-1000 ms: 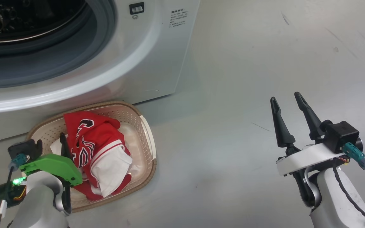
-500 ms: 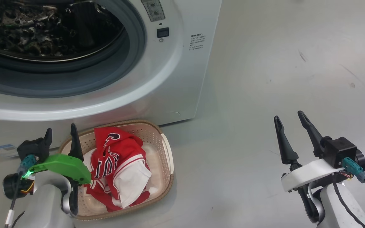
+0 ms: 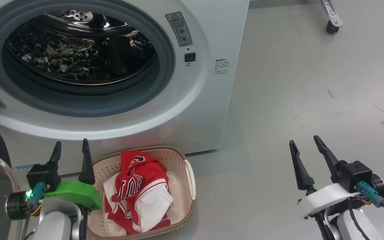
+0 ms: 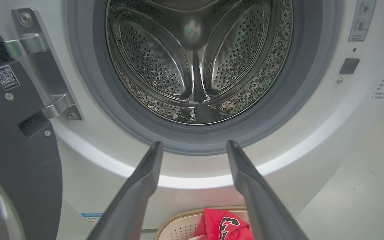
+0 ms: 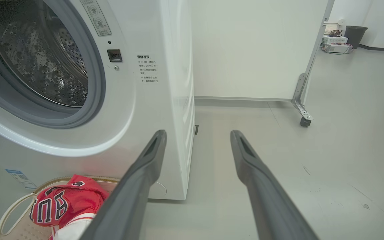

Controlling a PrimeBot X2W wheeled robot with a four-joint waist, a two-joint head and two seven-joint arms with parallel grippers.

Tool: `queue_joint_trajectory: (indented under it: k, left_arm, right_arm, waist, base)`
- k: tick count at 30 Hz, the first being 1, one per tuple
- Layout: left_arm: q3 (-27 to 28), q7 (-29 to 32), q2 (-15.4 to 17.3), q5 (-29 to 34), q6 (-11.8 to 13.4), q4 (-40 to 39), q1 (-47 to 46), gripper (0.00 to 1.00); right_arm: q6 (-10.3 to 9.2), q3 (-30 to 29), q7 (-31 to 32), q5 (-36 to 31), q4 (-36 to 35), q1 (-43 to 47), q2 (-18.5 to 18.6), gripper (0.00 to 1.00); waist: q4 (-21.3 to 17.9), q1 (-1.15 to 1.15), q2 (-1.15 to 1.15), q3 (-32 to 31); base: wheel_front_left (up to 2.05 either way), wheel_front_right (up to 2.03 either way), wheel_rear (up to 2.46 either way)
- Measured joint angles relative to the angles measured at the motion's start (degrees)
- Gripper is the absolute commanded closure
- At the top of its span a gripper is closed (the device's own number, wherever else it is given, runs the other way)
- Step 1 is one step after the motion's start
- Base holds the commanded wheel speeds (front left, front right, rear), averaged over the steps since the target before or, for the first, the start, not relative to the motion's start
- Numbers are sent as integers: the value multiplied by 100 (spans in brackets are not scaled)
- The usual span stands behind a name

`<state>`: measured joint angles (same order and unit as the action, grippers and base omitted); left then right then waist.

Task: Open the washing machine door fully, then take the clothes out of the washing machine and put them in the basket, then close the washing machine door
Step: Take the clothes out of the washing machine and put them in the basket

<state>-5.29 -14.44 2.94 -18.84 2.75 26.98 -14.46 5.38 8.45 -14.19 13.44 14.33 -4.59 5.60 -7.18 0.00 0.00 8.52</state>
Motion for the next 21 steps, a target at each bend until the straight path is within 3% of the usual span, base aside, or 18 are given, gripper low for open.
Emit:
queue_joint_trajectory:
  k: [21]
  left_arm:
    - [-202,0,-13,76,178,-1338,1281,0]
  right_arm:
    - [-144,35,0,-42,-154,413,20,0]
  waist:
    - [119,0,0,-449]
  base:
    - [0,0,0]
